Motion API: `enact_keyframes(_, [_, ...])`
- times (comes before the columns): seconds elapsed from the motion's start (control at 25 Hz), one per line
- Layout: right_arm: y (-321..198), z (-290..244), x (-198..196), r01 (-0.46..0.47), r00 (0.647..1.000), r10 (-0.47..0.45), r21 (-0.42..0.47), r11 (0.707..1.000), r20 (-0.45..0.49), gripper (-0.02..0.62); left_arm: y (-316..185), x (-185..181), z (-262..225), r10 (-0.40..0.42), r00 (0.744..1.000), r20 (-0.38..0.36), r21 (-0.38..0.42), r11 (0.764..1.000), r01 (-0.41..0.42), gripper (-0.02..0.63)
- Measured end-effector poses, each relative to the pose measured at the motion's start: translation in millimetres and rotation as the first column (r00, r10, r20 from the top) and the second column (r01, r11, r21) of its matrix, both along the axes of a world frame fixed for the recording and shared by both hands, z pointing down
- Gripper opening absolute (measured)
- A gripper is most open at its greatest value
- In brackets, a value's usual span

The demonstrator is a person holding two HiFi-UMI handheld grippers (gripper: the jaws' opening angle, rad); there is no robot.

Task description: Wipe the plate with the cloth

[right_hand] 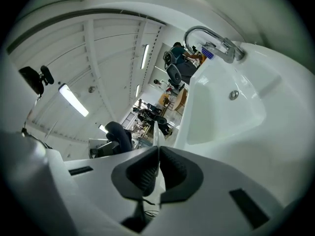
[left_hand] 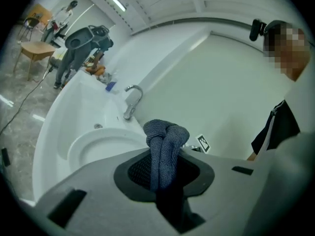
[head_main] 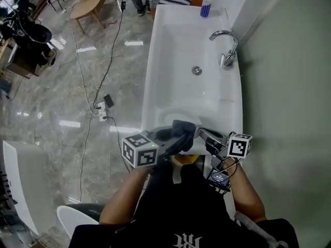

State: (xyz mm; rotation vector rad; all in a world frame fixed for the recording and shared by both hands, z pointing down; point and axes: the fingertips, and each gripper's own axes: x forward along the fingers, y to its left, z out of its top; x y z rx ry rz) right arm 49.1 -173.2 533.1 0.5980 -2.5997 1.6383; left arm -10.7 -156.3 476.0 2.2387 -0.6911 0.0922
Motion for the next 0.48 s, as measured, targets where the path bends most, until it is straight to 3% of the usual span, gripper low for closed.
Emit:
enact_keyframes(0.24, [8, -24, -11, 0.035, 0.998, -0.031, 0.102, 0.994, -0.045, 0.011, -19, 21, 2, 0.004, 0.994, 0.111, 0.023, 1.0, -0.006, 0.063])
enact_keyframes(0.48, [11, -35, -10, 0.047, 0.998, -0.042, 0.153, 0.987, -0.036, 0.011, -27, 12, 10, -0.009, 0.979, 0.205, 0.036, 0.999, 0.002, 0.063])
